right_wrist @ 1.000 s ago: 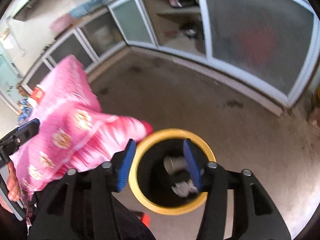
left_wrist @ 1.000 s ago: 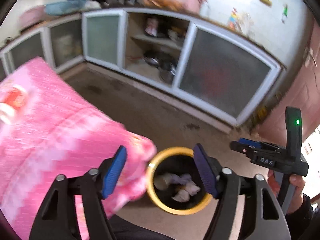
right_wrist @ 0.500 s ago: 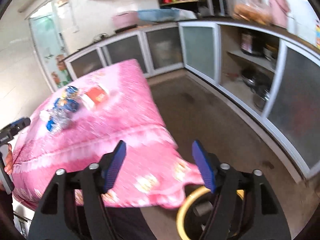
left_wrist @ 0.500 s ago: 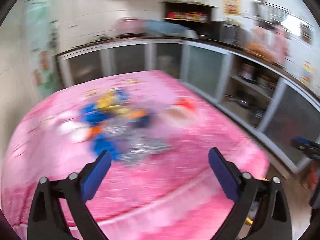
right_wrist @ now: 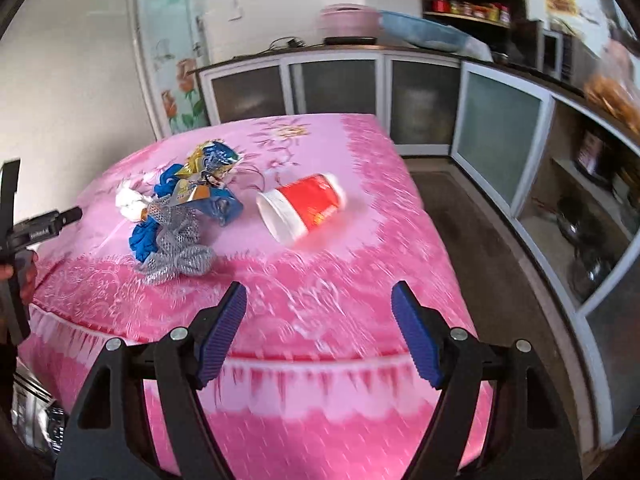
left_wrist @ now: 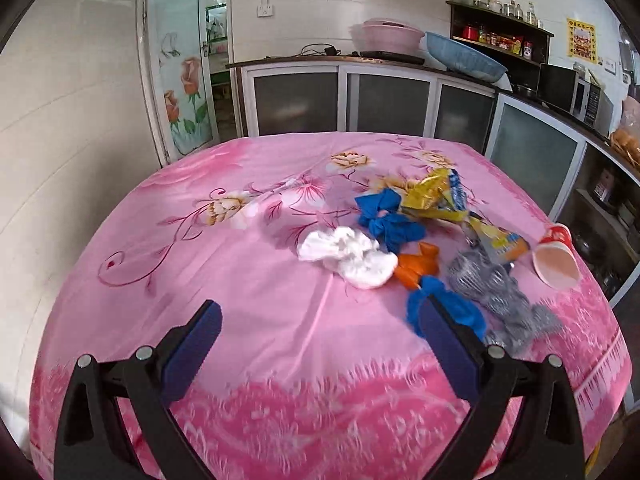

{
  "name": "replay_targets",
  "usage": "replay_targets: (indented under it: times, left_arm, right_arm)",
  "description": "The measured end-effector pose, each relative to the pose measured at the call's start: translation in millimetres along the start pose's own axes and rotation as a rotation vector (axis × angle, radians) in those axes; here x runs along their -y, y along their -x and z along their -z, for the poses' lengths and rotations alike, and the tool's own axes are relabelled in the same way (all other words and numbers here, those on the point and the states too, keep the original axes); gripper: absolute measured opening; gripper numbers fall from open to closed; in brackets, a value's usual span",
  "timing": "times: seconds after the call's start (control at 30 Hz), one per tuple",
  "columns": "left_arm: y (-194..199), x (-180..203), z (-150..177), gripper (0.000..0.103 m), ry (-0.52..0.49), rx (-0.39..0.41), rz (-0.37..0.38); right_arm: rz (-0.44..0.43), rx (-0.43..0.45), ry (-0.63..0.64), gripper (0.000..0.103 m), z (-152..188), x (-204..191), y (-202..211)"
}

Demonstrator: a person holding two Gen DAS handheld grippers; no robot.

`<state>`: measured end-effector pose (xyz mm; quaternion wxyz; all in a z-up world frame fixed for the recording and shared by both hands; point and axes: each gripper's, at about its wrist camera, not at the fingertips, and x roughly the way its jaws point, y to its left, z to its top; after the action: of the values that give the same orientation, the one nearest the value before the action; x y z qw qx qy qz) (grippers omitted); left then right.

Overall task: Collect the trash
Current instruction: 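Move both tools back over the table toward the remaining trash, then grasp the red-and-white paper cup with the right tool while the left tool grasps the white tissue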

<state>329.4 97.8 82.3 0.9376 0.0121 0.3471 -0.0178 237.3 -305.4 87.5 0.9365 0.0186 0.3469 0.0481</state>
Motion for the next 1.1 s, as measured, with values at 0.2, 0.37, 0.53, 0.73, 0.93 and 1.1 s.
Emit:
replay_targets:
  times: [0.2, 0.37, 0.53, 0.73, 0.93, 1.1]
  left_arm:
    - [-43.0, 6.3, -21.1, 0.095, -0.015, -0.054, 0.006]
    - [-65.9, 3.8, -32.4, 0.095, 0.007, -0.087, 0.019]
    - [-81.2, 5.1, -36.6, 0.095, -0.011, -0.114, -0.008]
    - [-111.0, 4.9, -39.8, 0.095, -0.002, -0.196, -0.031]
    - [-124.5, 1.0, -44.1, 0.095, 0.003, -0.216, -0.112]
    - [-134.9, 1.1, -46.9, 0.095, -0.010, -0.241, -0.149]
  right_arm:
    - [0.047, -0.059, 0.056, 0.071, -25.8, -25.9, -52.1]
    - [0.089, -0.098, 0.056, 0.071, -39.2, -27.5, -82.9]
    - [0.114, -0.137, 0.059, 0.071, -42.1, -24.4, -106.0]
    - [0.122, -0.187, 0.063, 0.071, -42.6, -23.5, -132.3]
    - [0.117, -0.209, 0.067, 0.071, -46.5, -24.3, -147.7]
    - [0.116, -0.226, 0.081, 0.071, -47.8, -25.9, -157.1]
